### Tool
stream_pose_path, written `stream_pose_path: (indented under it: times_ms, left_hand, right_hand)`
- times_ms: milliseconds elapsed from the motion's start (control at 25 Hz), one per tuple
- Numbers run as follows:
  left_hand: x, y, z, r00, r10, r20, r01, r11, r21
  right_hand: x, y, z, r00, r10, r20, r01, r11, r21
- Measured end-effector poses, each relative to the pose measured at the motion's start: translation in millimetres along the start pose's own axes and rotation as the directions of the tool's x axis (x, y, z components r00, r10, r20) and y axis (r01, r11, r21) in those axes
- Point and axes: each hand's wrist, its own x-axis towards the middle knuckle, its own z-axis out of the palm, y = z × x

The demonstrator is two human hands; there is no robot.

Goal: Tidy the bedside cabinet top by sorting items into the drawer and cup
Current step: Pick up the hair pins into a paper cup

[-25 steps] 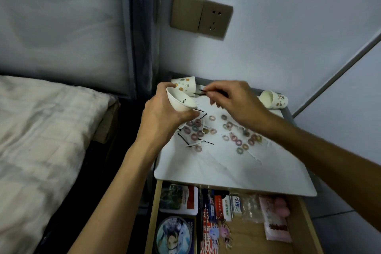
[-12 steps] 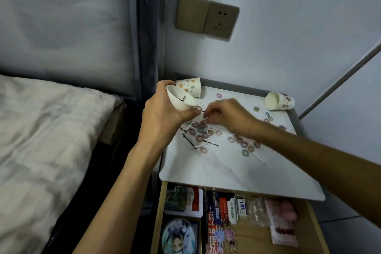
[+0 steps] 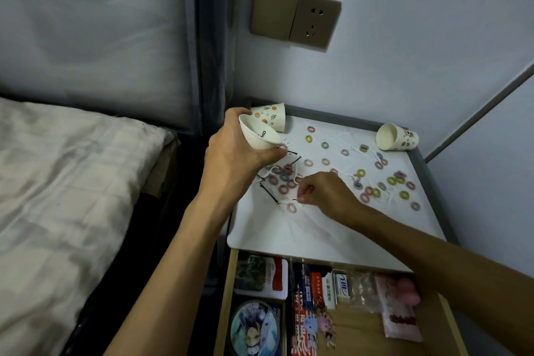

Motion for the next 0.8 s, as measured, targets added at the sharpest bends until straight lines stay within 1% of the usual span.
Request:
stream_pose_path:
  times_ms: [160,280,440,520,600,640,720,800]
  left_hand:
    - [0.2,0.1,0.4,1.0,-0.001,-0.003,0.001,1.0,-0.002]
    - [0.2,0.9,1.2,1.0,-0.005,-0.001,0.005,1.0,-0.002]
    - [-0.6,2.7,1.9,1.0,-0.01,0.0,0.01,1.0,-0.007]
    - [-0.3,2.7,1.1,1.0,-0.008,-0.004,0.008,1.0,-0.005]
    - [-0.5,3.2,0.9,1.0,-0.005,-0.004,0.005,1.0,0.001]
    - [-0.3,3.5,1.7,1.0,-0.004,-0.002,0.004,1.0,0.001]
    - [0.0,3.4,2.5,1.0,-0.005,-0.008,0.005,1.0,0.0]
    - [1.4,2.9,3.5,1.0,-0.006,-0.014,0.006,1.0,0.003]
  right_hand:
    - [-6.7,8.5,-10.3,1.0,0.011,0.007,-0.011,1.0,-0.023]
    - [-10.8,16.7,-11.0,0.997,0.055,-0.061,-0.056,0.998,-0.022]
    - [-13.5,25.1,-14.0,0.988,0.094,-0.126,-0.083,0.993,0.088]
    - [-11.9,28.2,-17.0,0.974,0.101,-0.202,-0.08,0.991,0.109]
    - [-11.2,30.5,-18.2,0.956,0.065,-0.285,-0.054,0.998,0.044]
    - [-12.1,30.7,-17.2,0.955,0.027,-0.296,-0.03,1.0,-0.005]
    - [-14.9,29.1,-11.4,0.967,-0.053,-0.251,0.033,0.996,-0.082]
    - [-17.0,26.6,-3.9,0.976,-0.101,-0.193,0.07,0.985,-0.16]
